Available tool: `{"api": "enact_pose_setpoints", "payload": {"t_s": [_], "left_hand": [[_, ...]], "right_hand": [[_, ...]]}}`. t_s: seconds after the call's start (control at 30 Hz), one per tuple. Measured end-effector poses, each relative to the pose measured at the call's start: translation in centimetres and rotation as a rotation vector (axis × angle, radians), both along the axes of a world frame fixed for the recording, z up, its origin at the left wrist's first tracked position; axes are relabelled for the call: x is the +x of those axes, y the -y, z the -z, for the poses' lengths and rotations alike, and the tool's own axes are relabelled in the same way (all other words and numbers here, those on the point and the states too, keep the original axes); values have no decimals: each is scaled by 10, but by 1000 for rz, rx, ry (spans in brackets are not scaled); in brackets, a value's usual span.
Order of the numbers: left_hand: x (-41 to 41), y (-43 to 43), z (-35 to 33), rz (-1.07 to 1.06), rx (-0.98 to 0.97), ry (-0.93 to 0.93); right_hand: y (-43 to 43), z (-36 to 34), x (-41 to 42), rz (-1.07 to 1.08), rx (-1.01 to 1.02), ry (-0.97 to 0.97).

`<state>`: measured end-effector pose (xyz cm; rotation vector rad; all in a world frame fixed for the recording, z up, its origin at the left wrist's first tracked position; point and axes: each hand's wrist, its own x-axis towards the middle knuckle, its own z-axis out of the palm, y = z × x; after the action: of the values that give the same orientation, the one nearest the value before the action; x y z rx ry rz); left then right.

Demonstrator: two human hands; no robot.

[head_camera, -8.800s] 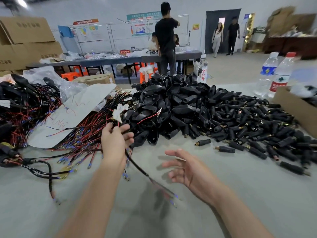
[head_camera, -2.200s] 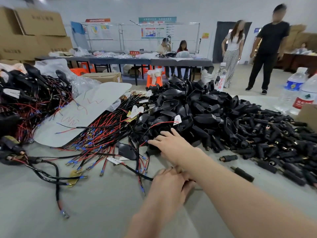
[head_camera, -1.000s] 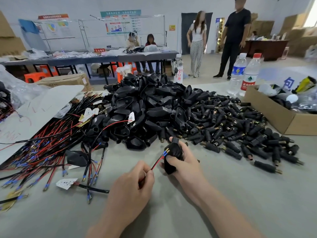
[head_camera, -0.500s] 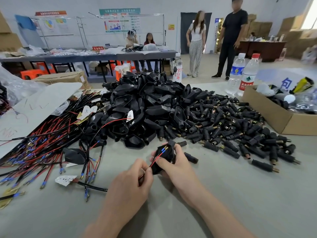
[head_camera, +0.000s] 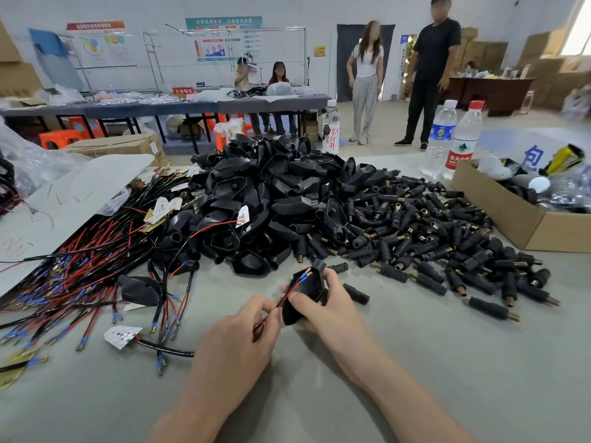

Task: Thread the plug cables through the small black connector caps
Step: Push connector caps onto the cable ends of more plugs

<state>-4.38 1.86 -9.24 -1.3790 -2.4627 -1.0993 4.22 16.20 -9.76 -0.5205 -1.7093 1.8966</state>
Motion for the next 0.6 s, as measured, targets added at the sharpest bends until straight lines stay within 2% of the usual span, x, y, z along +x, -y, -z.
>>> {"api": "enact_pose_setpoints", "payload": {"t_s": [0.2,0.4,0.6], "left_hand": [[-2,3,-2,4,-23,-57],[-3,3,-1,-4,-30,-58],[-2,1,-1,-31,11,6]], "right_hand": [[-1,-2,3,-30,10,-7],[2,-4,5,-68,135,6],[6,-7,6,-128,9,-39]]}}
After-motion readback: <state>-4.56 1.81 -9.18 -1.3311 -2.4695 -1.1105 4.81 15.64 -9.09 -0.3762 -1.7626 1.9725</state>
